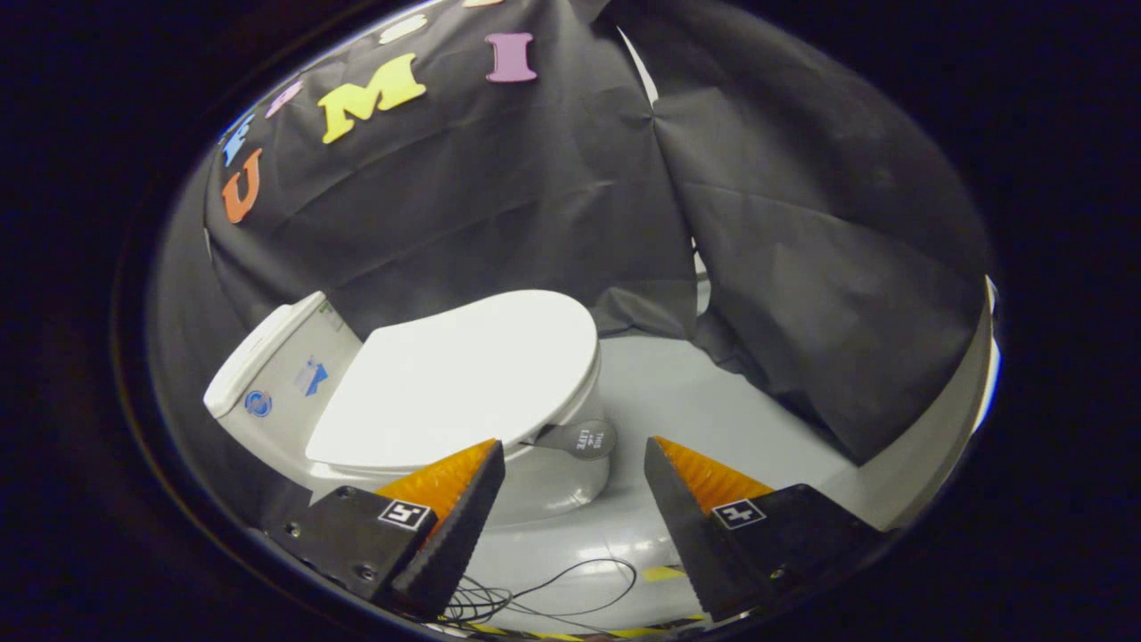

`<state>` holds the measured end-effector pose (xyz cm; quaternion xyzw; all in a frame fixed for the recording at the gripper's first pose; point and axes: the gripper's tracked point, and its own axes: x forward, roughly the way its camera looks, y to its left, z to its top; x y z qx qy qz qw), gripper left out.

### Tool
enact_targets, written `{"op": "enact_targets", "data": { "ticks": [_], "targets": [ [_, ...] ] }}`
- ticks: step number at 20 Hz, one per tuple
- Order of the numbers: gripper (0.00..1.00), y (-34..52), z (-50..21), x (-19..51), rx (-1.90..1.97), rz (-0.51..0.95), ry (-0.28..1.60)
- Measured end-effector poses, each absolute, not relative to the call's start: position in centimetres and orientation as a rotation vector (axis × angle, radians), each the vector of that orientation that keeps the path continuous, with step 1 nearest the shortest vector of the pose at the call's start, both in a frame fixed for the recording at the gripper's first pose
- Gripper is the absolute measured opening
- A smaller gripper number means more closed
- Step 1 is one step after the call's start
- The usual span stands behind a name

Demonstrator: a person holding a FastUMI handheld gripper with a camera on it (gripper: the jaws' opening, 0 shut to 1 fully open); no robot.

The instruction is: Open the toilet lid.

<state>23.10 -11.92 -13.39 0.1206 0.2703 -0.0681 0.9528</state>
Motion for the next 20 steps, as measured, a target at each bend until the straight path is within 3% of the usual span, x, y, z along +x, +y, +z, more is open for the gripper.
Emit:
{"op": "enact_targets", "data": {
  "ticks": [20],
  "targets": [
    [0.96,-13.9,-18.1,28.7,0.516,-0.089,0.767]
  ]
}}
